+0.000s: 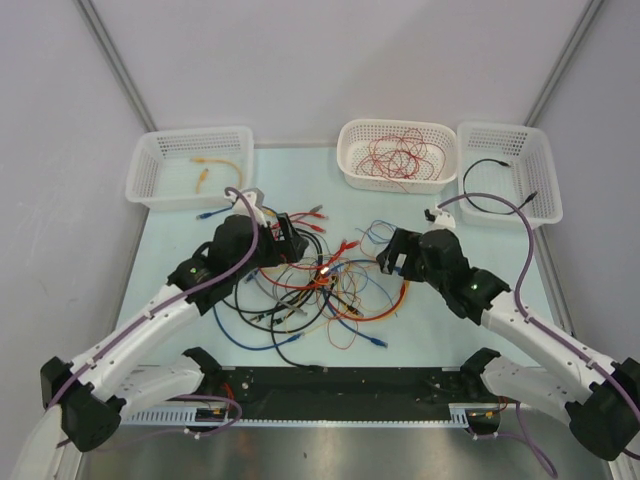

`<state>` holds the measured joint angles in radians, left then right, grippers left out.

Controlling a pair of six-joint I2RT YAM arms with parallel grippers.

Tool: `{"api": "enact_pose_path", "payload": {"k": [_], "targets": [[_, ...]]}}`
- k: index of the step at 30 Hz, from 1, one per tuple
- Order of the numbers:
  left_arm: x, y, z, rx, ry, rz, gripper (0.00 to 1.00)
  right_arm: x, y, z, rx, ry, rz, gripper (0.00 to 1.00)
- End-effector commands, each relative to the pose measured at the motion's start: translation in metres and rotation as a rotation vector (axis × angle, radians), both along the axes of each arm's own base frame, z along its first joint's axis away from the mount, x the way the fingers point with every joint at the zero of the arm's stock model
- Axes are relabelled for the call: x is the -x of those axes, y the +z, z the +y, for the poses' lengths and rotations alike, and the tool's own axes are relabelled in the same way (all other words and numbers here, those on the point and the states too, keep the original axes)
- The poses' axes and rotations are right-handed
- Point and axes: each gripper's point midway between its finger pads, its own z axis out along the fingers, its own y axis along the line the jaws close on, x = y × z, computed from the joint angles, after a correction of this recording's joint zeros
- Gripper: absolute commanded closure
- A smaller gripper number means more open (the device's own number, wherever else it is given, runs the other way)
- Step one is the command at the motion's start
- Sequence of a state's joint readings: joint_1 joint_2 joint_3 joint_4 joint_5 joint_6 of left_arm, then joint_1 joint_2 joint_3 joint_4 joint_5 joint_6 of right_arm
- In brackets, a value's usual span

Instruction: Untangle the cables

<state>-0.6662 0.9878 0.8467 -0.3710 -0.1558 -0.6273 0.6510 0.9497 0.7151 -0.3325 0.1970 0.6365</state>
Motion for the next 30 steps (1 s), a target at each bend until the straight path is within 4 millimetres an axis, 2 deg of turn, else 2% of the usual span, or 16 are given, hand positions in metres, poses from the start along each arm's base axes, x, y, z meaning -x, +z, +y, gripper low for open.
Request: {"api": "enact_pose_path", "payload": {"k": [1, 2, 3, 5, 7, 9, 14, 15, 18, 25, 28, 29, 30], "targets": [[-0.017, 0.032, 0.026, 0.012, 0.098, -0.048, 0.0, 0.008, -0.023, -0.007, -0.018, -0.072, 0.065, 0.06], [-0.017, 0.033, 0.026, 0.005, 0.088, -0.028, 0.01, 0.01, -0.024, -0.012, -0.024, -0.096, 0.071, 0.05], [-0.018, 0.029, 0.026, -0.017, 0.064, -0.013, 0.0, 0.015, -0.034, -0.017, -0.028, -0.134, 0.106, 0.06], [-0.015, 0.021, 0.024, -0.029, 0.045, 0.015, 0.0, 0.018, -0.034, -0.026, -0.041, -0.179, 0.101, 0.06], [-0.012, 0.014, 0.022, -0.012, 0.042, 0.03, 0.0, 0.023, -0.043, -0.032, -0.055, -0.219, 0.129, 0.07], [-0.008, 0.001, 0.018, 0.018, 0.034, 0.054, 0.0, 0.026, -0.048, -0.033, -0.062, -0.232, 0.15, 0.08], [-0.001, -0.022, 0.007, 0.077, 0.007, 0.103, 0.02, 0.037, -0.087, -0.023, -0.053, -0.217, 0.277, 0.1], [0.004, -0.024, -0.001, 0.103, -0.034, 0.126, 0.03, 0.035, -0.093, -0.019, -0.048, -0.211, 0.288, 0.11], [0.008, -0.029, -0.008, 0.123, -0.067, 0.149, 0.05, 0.031, -0.106, -0.019, -0.025, -0.226, 0.302, 0.13], [0.017, -0.034, -0.01, 0.109, -0.092, 0.148, 0.05, 0.006, -0.128, -0.03, 0.005, -0.274, 0.314, 0.23], [0.019, -0.035, -0.008, 0.108, -0.087, 0.143, 0.05, -0.002, -0.136, -0.027, 0.009, -0.263, 0.312, 0.42], [0.021, -0.034, -0.008, 0.111, -0.09, 0.14, 0.05, -0.003, -0.138, -0.027, 0.023, -0.254, 0.308, 0.55], [0.021, -0.035, -0.007, 0.109, -0.085, 0.141, 0.05, -0.004, -0.14, -0.027, 0.028, -0.25, 0.31, 0.62]]}}
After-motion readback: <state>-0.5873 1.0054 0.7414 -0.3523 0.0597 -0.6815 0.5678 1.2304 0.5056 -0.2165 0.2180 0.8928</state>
